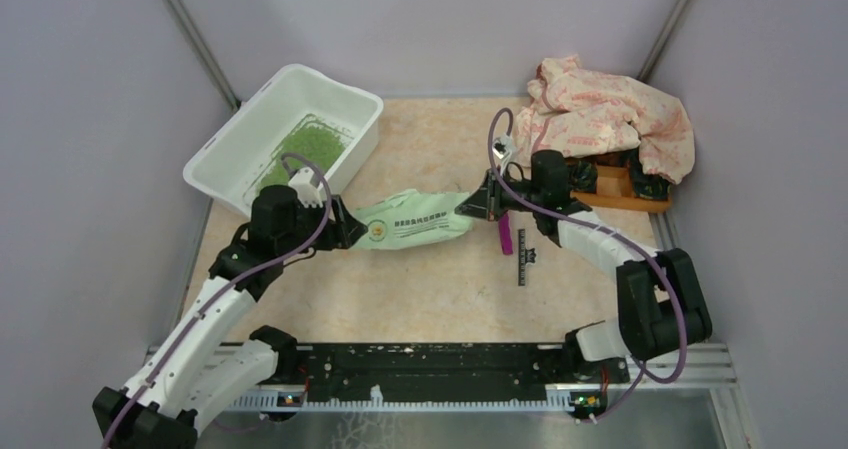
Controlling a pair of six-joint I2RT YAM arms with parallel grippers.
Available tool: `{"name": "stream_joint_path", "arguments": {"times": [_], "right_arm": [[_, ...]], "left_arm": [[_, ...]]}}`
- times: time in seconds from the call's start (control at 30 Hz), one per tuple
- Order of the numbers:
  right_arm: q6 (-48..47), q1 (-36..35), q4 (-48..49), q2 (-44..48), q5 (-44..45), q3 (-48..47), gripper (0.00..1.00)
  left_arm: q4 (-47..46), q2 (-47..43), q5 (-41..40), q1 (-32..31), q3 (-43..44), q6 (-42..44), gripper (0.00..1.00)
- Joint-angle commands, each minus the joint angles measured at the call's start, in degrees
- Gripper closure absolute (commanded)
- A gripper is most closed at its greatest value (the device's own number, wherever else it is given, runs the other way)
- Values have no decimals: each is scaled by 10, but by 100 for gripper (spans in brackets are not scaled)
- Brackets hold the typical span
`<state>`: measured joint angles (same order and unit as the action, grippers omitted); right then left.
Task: Fill the litter box with clean litter
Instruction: Close the cat litter bag at the center of the board.
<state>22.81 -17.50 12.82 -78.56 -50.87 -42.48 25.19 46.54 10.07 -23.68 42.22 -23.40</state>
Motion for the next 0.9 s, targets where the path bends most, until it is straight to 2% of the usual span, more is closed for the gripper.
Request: {"name": "stream_joint_path", "arguments": {"times": [0.0,0.2,0.47,0.73,0.87], "right_arm": [[48,12,117,-25,-43,-37,100],[78,22,155,-49,-55,-57,100],[83,30,150,-64,-60,-62,100],[62,30,67,-54,-40,-31,100],[39,29,1,-52,-8,-9,100]], "left_arm": [[-5,8,-5,4,3,19,29],[-17,24,-2,6,-1,22,29],[-15,26,5,9,-14,0,30],[15,44,61,9,69,-63,31],[-45,74,129,7,69,-110,32]]}}
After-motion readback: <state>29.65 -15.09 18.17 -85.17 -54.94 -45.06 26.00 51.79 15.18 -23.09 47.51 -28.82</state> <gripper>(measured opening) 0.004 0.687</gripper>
